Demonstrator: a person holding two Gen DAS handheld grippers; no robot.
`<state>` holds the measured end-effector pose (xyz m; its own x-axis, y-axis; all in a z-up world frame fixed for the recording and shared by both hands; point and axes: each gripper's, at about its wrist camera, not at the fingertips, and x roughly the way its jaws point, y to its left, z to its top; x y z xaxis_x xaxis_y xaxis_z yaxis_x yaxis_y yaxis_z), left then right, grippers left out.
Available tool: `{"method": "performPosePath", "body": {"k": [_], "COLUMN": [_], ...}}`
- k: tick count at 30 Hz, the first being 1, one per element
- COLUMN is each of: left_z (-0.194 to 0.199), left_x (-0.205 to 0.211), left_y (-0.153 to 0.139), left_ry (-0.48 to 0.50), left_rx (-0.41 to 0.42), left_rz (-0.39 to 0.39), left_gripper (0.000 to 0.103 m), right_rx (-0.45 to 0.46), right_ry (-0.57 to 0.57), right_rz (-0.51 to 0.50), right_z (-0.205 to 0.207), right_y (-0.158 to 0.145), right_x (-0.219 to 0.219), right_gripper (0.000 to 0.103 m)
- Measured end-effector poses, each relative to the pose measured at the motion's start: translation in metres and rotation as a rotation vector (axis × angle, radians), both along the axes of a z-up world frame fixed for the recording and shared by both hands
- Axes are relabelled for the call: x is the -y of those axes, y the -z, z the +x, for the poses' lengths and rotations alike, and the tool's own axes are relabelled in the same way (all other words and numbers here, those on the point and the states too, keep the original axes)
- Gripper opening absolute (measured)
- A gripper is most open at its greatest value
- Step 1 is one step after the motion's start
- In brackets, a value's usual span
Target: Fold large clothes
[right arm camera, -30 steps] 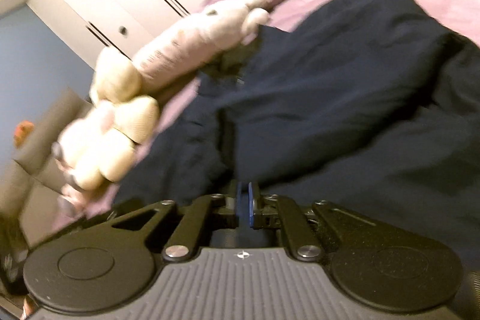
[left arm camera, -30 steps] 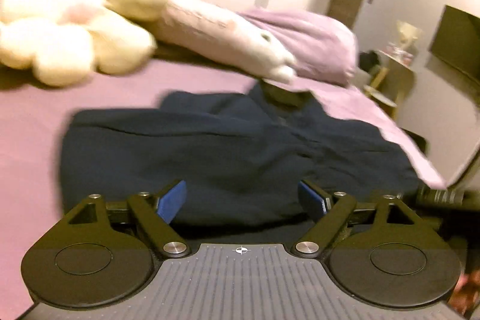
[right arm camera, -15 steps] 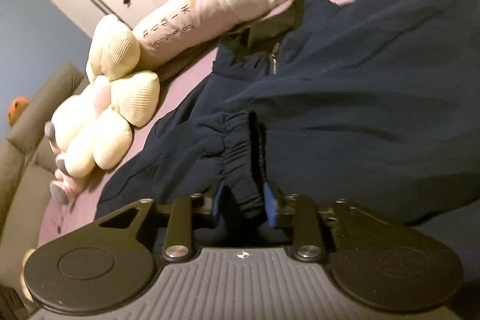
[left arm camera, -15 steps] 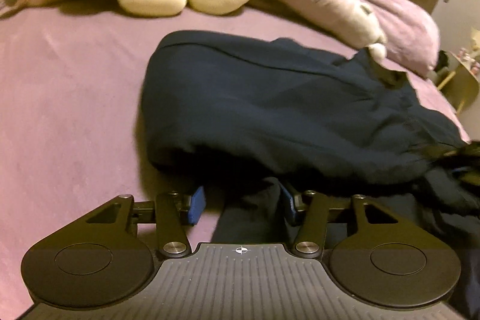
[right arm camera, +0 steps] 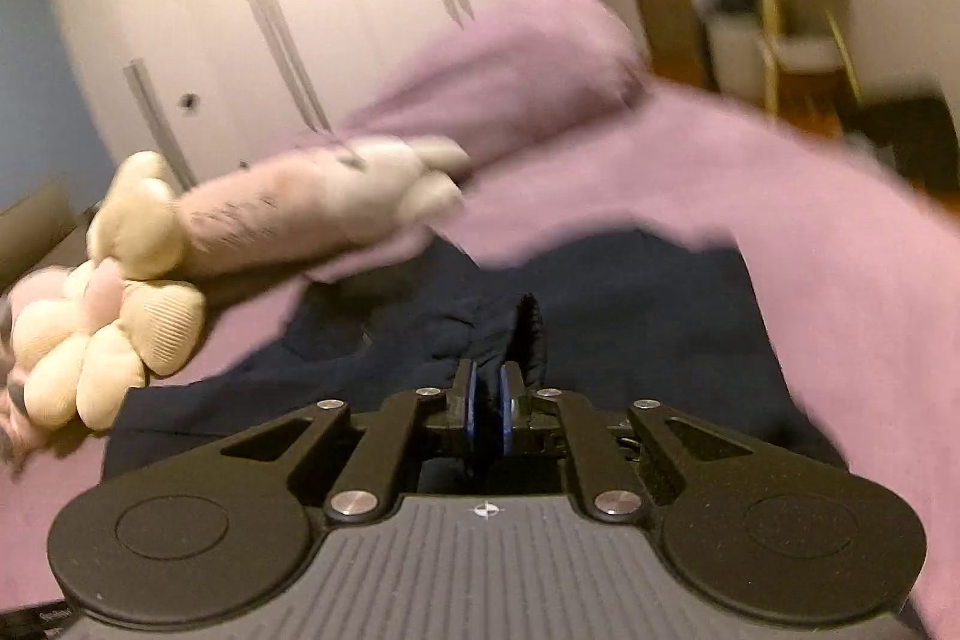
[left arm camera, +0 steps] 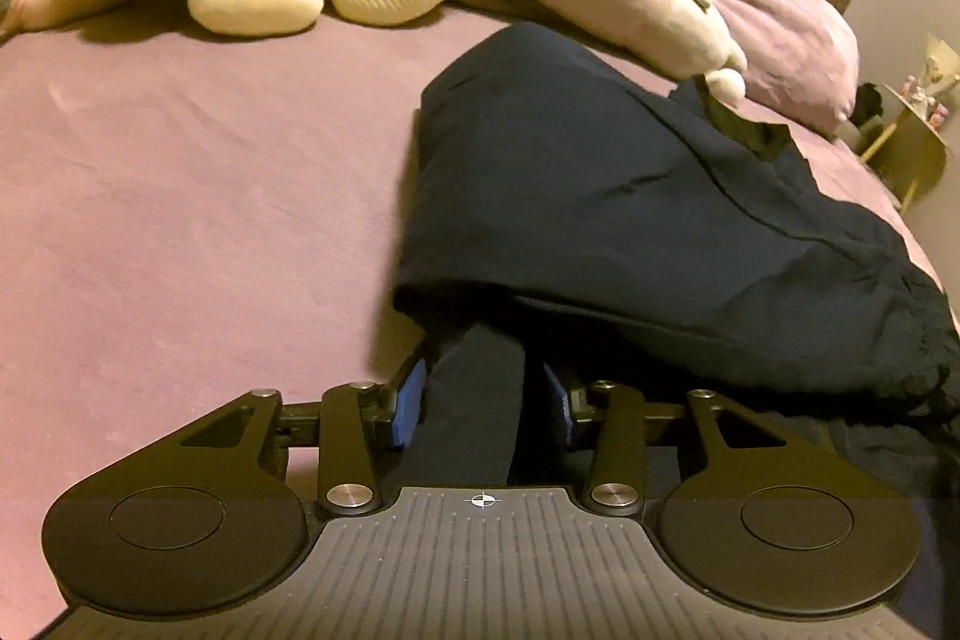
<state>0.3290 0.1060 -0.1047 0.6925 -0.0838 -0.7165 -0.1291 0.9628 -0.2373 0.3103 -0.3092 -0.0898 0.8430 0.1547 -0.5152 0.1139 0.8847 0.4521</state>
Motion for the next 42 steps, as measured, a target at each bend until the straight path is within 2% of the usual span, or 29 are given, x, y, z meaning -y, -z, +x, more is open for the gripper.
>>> {"method": "performPosePath", "body": {"k": [1, 3, 6, 11, 12, 14, 15, 16, 18, 23, 25, 28, 30, 33, 36, 38, 40, 41, 42], "left_z": [0.001, 0.003, 0.004, 0.007, 0.008, 0.009, 0.01, 0.009, 0.007, 0.001, -0.001, -0.011, -0.015, -0.001, 0.025, 0.036, 0.042, 0.042, 0.041], "left_x": [0.001, 0.001, -0.001, 0.003, 0.004, 0.005, 0.005, 0.006, 0.005, 0.012, 0.018, 0.024, 0.028, 0.043, 0.063, 0.074, 0.083, 0.088, 0.091], "left_y": [0.0, 0.0, 0.0, 0.0, 0.0, 0.0, 0.0, -0.001, -0.003, -0.01, -0.013, -0.027, -0.039, -0.046, -0.035, -0.024, -0.013, -0.008, -0.004], "left_ry": [0.001, 0.001, -0.006, -0.012, -0.014, -0.017, -0.017, -0.016, -0.008, 0.035, 0.052, 0.067, 0.07, 0.077, 0.09, 0.07, 0.089, 0.108, 0.132], "left_rx": [0.0, -0.004, -0.012, -0.017, -0.019, -0.02, -0.02, -0.02, -0.012, 0.006, 0.008, 0.058, 0.114, 0.138, 0.122, 0.101, 0.088, 0.094, 0.101], "left_rz": [0.008, 0.014, 0.008, 0.017, 0.018, 0.022, 0.024, 0.026, 0.035, 0.07, 0.073, 0.062, 0.058, 0.079, 0.091, 0.116, 0.131, 0.147, 0.157], "left_gripper": [0.046, 0.046, 0.045, 0.046, 0.046, 0.046, 0.046, 0.046, 0.046, 0.048, 0.048, 0.051, 0.052, 0.056, 0.058, 0.061, 0.068, 0.07, 0.077], "right_rx": [-0.021, -0.029, -0.055, -0.102, -0.114, -0.102, -0.089, -0.066, -0.021, 0.099, 0.093, 0.029, 0.06, 0.085, 0.064, 0.029, -0.037, -0.053, -0.038], "right_ry": [-0.001, -0.001, -0.006, -0.013, -0.019, -0.052, -0.068, -0.072, -0.069, 0.096, 0.142, 0.195, 0.205, 0.117, -0.025, -0.082, -0.087, -0.084, -0.076], "right_rz": [0.029, 0.063, 0.142, 0.246, 0.242, 0.195, 0.163, 0.117, 0.06, -0.134, -0.223, -0.249, -0.275, -0.297, -0.287, -0.327, -0.402, -0.416, -0.408], "right_z": [-0.003, -0.007, -0.001, 0.024, 0.027, 0.031, 0.031, 0.029, 0.025, 0.004, 0.005, 0.006, -0.003, 0.0, 0.022, 0.034, 0.042, 0.043, 0.039], "right_y": [0.008, 0.019, 0.034, 0.046, 0.046, 0.043, 0.039, 0.033, 0.021, -0.015, -0.018, -0.014, -0.015, -0.011, 0.002, 0.018, 0.038, 0.047, 0.053], "right_x": [0.005, 0.011, 0.012, 0.008, 0.002, -0.008, -0.013, -0.017, -0.019, 0.001, 0.008, 0.02, 0.021, 0.004, -0.026, -0.041, -0.045, -0.04, -0.03], "right_gripper": [0.014, 0.034, 0.042, 0.043, 0.034, 0.026, 0.013, 0.01, 0.008, 0.007, 0.008, 0.01, 0.01, 0.011, 0.011, 0.011, 0.007, 0.001, 0.0]}}
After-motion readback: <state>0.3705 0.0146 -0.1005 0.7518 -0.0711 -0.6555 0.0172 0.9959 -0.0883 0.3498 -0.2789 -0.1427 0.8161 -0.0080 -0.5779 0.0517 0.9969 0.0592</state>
